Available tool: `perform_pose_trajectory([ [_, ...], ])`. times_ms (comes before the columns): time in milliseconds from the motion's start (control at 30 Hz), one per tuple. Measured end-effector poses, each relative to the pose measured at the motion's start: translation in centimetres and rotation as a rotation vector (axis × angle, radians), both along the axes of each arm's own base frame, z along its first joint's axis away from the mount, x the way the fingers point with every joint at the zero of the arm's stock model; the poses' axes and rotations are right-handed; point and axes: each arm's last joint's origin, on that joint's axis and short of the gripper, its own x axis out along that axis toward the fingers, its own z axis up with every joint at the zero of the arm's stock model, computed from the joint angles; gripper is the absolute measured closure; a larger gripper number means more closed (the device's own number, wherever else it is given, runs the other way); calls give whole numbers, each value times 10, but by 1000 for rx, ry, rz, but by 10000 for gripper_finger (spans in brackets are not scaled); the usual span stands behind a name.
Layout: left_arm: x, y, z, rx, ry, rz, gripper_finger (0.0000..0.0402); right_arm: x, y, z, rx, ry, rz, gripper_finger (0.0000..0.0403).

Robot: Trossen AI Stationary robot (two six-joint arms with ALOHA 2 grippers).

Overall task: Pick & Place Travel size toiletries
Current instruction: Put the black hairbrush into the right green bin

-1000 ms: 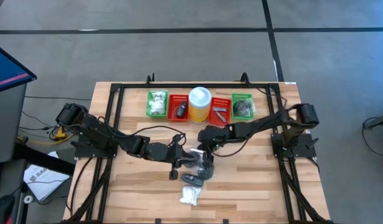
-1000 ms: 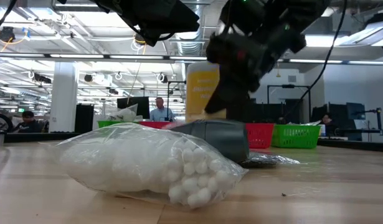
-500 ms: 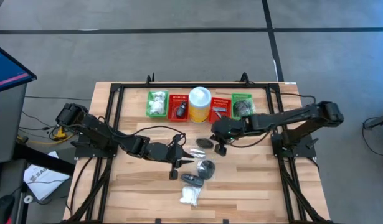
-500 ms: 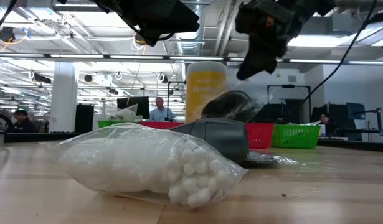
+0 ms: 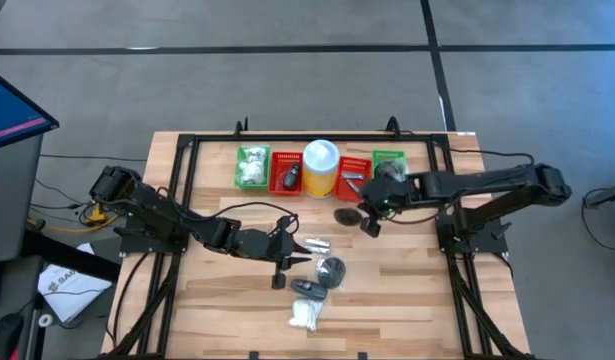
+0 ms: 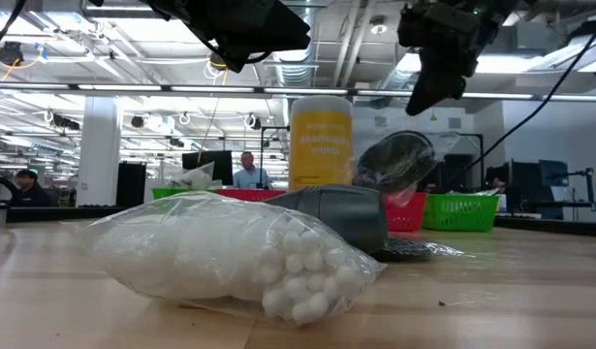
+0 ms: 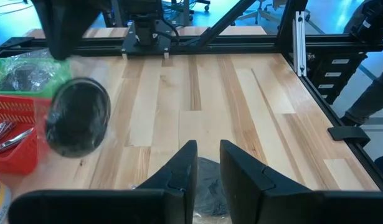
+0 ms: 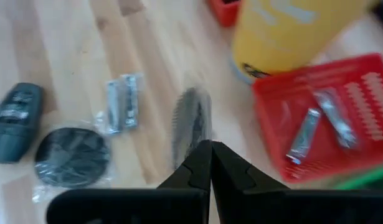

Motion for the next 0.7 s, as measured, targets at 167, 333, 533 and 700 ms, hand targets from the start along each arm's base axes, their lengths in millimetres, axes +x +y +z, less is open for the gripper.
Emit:
perform_pose_trajectory([
  [167, 0, 0, 0, -3, 0, 1, 342, -15, -14, 8, -3, 16, -62, 403],
  [333, 0, 0, 0, -3, 0, 1, 342, -31, -29, 16, -3, 24, -134, 403],
  [533, 0, 0, 0, -3, 0, 1, 342, -52, -47, 23, -6, 42, -227, 403],
  [700, 0, 0, 0, -3, 0, 1, 342, -66, -60, 27, -16, 51, -294, 403],
])
